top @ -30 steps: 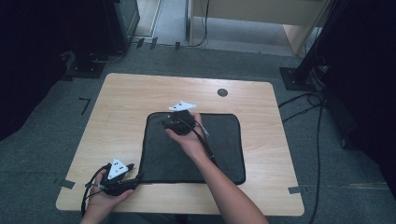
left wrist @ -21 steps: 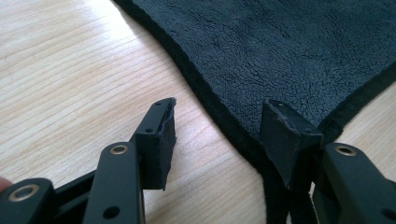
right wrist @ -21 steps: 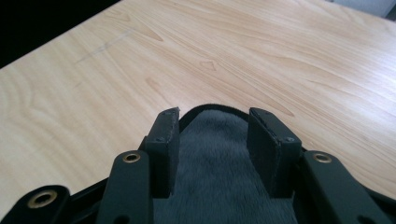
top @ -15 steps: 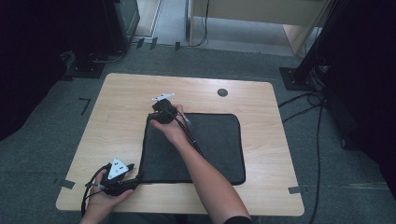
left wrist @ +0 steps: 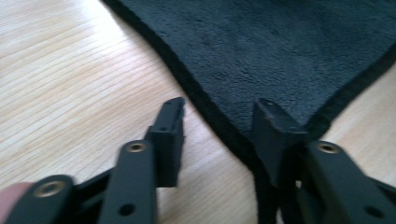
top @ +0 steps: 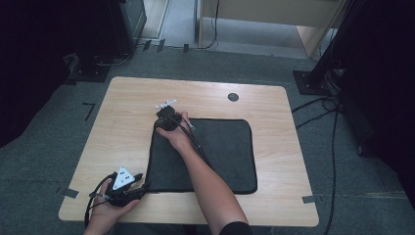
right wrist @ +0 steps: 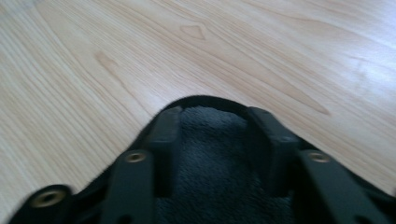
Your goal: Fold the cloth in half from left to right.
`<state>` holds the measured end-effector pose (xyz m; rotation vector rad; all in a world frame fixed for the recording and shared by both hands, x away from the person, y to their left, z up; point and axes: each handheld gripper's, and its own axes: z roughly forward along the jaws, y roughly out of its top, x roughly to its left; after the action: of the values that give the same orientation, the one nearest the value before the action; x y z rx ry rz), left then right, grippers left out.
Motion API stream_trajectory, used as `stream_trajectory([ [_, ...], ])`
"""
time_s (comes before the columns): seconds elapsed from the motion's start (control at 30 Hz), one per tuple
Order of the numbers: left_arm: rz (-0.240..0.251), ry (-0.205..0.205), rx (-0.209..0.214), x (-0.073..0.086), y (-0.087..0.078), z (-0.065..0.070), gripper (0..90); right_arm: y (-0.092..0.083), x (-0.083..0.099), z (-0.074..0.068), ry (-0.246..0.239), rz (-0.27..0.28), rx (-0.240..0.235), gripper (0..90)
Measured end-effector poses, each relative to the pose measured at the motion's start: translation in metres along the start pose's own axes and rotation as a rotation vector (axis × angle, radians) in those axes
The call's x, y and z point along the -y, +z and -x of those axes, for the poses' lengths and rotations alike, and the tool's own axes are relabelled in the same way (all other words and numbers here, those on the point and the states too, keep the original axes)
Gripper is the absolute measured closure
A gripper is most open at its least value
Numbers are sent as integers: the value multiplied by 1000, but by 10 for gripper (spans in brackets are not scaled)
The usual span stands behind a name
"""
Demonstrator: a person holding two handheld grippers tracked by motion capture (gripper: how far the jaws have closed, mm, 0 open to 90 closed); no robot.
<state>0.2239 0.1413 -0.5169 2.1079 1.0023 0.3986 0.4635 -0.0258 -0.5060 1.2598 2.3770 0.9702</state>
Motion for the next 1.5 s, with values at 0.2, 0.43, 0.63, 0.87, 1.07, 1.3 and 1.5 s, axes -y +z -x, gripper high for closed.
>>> stream_trajectory([
  [0.2, -11, 38, 50, -1, -1, 2, 832, -4, 2, 4, 46, -2, -17, 889],
  [0.43, -13, 1, -5, -1, -6, -5, 855, -5, -12, 3, 63, 18, -32, 900],
  [0.63, 28, -75, -73, 5, -19, -21, 854, -10, -39, -10, -37, 48, -4, 897],
  [0.87, 22, -96, -70, 7, -21, -25, 852, 6, -42, -9, 52, 42, -62, 598],
  [1.07, 12, -92, -62, 8, -20, -26, 850, 26, -44, -18, 24, -1, -35, 540],
  [1.3, 11, -91, -62, 8, -19, -26, 850, 32, -37, -23, -19, -3, 25, 640],
  [1.5, 13, -87, -69, 8, -20, -25, 851, 28, -33, -26, -35, -18, 38, 883],
])
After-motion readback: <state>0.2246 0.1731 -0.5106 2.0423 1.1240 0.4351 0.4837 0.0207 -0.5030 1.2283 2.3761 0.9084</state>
